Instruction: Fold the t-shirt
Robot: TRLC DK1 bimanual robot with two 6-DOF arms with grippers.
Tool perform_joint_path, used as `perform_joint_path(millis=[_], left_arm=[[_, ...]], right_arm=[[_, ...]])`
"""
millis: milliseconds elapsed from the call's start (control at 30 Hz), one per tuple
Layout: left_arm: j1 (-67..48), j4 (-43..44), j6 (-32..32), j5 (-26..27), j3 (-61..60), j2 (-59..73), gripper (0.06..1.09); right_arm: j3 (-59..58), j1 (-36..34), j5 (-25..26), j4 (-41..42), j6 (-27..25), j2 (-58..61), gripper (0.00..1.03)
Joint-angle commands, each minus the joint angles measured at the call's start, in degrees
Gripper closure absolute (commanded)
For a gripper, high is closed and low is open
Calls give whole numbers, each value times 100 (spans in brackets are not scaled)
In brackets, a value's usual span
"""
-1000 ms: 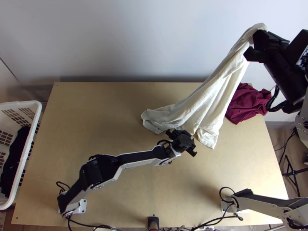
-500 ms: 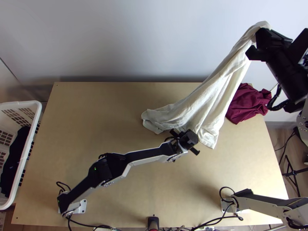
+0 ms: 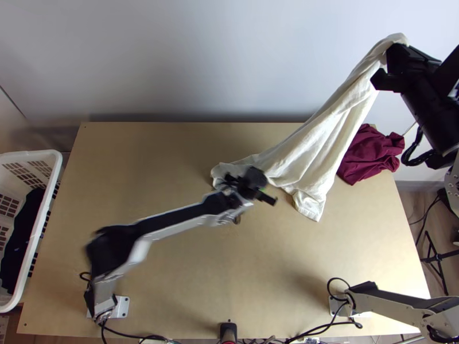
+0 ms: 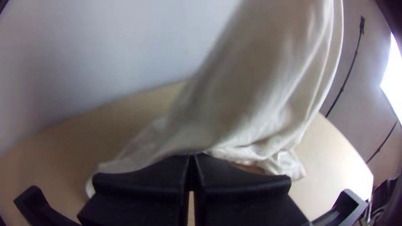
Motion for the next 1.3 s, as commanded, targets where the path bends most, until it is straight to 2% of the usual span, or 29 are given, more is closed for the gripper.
perform_joint_path(millis=[0, 267, 600, 933, 1033, 1267], left_arm=[[564, 54, -251, 203, -1157, -2168, 105], [1170, -131, -198, 669, -1587, -4066, 105], [1847, -1054, -163, 730, -1561, -5376, 105], [2383, -1651, -313, 932, -1543, -6536, 105], [2480, -1687, -304, 1091, -1579, -6914, 105], [2849, -1704, -49, 1170, -1579, -7784, 105]], right_arm=[[-164, 30, -6, 23, 67, -20, 100], [-805, 566, -6, 50, 32, -179, 100], [-2009, 803, -6, 41, 155, -1022, 100], [-2739, 1058, -58, -715, 243, -2200, 100], [-2589, 1032, -76, -856, 357, -2473, 100], [-1412, 698, -111, -1154, 427, -2569, 100]])
